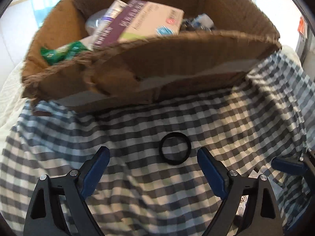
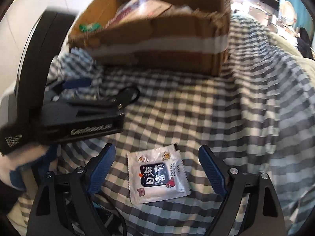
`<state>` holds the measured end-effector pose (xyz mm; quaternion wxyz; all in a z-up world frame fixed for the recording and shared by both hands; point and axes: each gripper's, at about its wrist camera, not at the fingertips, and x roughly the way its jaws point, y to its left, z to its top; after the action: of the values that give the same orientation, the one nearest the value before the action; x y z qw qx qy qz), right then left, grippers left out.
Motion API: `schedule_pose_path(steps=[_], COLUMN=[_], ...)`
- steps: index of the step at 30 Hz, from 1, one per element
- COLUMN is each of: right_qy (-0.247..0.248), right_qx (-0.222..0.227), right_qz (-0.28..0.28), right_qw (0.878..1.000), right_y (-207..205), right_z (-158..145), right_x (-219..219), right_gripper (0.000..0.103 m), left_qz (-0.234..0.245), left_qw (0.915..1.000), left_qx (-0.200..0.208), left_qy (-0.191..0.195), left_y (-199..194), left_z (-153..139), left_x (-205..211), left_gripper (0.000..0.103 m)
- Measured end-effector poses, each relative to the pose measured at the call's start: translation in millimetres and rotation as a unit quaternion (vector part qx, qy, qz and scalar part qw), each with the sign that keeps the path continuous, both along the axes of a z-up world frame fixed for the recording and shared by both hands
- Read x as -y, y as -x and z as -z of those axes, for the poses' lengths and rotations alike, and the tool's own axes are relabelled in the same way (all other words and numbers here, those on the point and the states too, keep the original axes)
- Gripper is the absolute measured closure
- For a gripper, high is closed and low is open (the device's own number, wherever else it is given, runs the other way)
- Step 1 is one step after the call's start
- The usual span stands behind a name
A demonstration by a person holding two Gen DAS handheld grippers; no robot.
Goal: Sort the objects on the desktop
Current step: 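Grasp the black hair tie with the left gripper while the right grasps the white sachet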
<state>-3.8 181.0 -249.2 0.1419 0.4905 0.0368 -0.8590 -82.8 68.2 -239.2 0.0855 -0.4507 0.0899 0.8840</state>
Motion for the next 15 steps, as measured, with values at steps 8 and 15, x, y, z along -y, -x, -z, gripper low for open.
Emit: schedule_pose_path(steps=[8,15], right_qy=[-0.033,-0.020], right_qx=[0.033,0.034], right_qz=[-0.003,0.013], right_qw=[0.999,0.999], right_y=[2,-1], right_z=[19,14], right_x=[4,-7], right_gripper=[0.045,0.076], left_qz=[0.037,0.053], left_qw=[0.9991,0.9981], left_qx=[0.008,-0.011], left_qy=[0.018,0.030], left_y=[5,-9], left_z=[18,9], left_x=[-16,-19], left_gripper=[0.072,0.092])
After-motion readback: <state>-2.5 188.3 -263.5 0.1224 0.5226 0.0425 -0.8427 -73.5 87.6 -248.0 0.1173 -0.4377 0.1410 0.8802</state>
